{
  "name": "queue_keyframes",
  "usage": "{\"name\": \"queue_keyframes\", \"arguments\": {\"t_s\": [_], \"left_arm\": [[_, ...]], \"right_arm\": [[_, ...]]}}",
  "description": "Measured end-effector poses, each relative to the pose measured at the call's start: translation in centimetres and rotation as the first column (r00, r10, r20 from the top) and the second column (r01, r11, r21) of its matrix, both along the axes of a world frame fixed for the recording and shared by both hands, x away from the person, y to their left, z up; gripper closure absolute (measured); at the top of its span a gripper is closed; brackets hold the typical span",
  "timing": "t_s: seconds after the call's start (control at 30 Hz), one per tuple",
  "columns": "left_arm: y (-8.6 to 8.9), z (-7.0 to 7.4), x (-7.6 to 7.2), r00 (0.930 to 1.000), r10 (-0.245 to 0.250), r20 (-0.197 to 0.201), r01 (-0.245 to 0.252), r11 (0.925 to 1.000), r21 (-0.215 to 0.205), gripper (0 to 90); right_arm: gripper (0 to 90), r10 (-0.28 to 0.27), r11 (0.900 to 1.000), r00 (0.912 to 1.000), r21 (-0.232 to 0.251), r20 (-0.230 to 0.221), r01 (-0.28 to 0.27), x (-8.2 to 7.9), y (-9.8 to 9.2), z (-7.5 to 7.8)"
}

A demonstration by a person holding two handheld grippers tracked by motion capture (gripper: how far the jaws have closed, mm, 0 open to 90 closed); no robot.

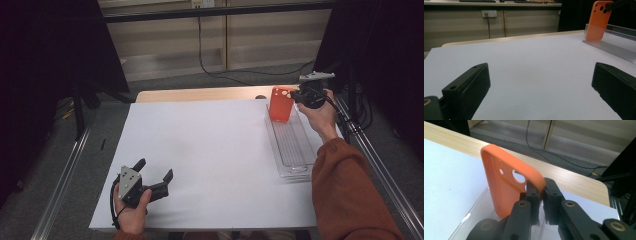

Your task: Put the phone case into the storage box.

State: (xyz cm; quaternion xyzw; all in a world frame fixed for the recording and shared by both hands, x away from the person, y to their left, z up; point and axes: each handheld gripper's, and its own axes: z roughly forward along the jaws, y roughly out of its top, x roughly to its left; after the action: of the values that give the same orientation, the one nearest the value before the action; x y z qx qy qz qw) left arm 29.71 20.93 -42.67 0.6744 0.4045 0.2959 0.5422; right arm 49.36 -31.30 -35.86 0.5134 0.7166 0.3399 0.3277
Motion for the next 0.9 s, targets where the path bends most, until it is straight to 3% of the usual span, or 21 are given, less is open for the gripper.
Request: {"name": "queue_keyframes", "arguments": {"t_s": [0.23, 0.9], "left_arm": [[-0.2, -0.1, 0.1, 0.9999, -0.008, -0.009, 0.008, 1.0, 0.001, 1.8], [0.0, -0.1, 0.2, 1.0, -0.002, -0.006, 0.002, 1.0, -0.004, 1.9]], "right_arm": [[83.7, -0.007, 1.0, 0.9999, -0.028, 0.013, 0.007, 0.7, -0.2, -0.2], [82.0, -0.008, 1.0, 0.9999, 0.003, 0.015, 0.008, 1.9, -0.6, -0.5]]}}
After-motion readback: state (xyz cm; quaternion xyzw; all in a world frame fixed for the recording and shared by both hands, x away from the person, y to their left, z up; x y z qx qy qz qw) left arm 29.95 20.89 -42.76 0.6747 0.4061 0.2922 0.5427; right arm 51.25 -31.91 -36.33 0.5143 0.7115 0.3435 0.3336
